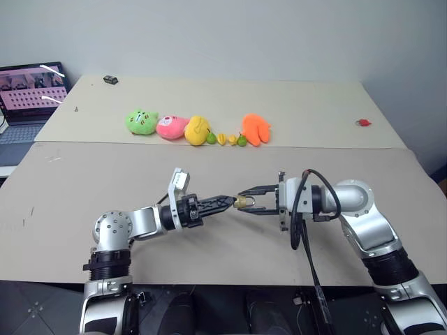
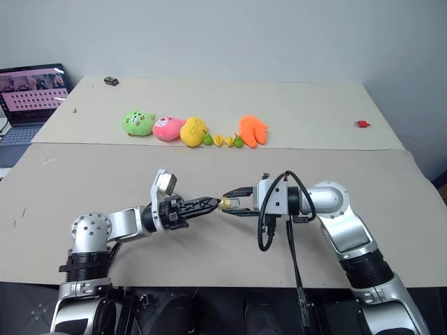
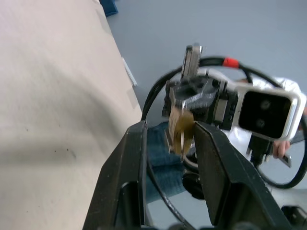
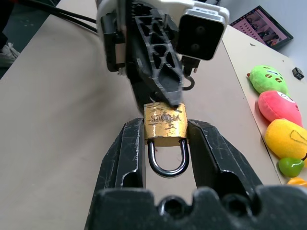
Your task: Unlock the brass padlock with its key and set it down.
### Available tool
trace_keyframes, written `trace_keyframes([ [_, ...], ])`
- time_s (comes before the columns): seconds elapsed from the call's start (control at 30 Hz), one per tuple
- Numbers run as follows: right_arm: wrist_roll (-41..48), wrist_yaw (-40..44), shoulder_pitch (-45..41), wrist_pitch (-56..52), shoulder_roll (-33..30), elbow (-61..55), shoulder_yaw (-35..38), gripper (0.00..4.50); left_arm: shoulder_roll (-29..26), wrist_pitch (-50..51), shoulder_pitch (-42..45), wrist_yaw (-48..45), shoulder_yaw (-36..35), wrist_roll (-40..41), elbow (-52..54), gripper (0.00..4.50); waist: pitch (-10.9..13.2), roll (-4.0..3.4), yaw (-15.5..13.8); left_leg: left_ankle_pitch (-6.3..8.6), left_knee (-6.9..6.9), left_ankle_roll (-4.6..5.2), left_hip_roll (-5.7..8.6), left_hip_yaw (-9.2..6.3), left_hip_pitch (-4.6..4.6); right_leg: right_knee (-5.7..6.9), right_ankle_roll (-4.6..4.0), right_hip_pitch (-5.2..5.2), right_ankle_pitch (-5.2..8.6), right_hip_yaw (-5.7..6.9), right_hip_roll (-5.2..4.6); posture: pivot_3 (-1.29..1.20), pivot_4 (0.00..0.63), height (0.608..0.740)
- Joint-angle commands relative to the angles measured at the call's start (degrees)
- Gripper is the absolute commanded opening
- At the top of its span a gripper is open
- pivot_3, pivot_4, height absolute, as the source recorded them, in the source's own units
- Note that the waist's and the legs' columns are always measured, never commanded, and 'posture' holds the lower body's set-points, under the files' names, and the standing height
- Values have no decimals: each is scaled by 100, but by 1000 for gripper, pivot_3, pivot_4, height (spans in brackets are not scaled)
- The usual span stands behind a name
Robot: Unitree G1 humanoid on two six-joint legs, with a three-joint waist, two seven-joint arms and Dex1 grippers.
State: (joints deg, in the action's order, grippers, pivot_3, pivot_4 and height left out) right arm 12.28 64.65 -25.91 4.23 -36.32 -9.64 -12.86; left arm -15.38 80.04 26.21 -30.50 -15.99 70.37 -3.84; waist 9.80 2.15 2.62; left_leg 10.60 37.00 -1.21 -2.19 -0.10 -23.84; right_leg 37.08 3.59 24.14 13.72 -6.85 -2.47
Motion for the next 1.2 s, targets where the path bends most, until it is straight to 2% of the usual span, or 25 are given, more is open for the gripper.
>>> trace_keyframes([
  [0.03,136,-3,-125,97,71,-211,110,910,-40,53,-5,53,-80,140,9,1559,0,0,3,0,0,0,0,0,0,0,0,0,0,0,0,0,150,717],
  [0.3,-22,24,-277,208,83,71,141,910,-134,221,-122,-6,86,241,223,1559,0,0,3,0,0,0,0,0,0,0,0,1,0,0,0,0,150,717],
  [0.7,-51,39,-242,341,58,353,174,910,-414,333,-200,9,-33,453,123,1559,0,0,8,0,-2,0,-1,1,0,-1,-1,2,0,0,0,0,150,717],
  [1.2,-9,84,-365,281,33,207,183,910,-203,182,-189,126,45,450,60,1559,0,0,3,0,-2,0,0,0,0,-1,0,1,0,0,0,0,150,717],
])
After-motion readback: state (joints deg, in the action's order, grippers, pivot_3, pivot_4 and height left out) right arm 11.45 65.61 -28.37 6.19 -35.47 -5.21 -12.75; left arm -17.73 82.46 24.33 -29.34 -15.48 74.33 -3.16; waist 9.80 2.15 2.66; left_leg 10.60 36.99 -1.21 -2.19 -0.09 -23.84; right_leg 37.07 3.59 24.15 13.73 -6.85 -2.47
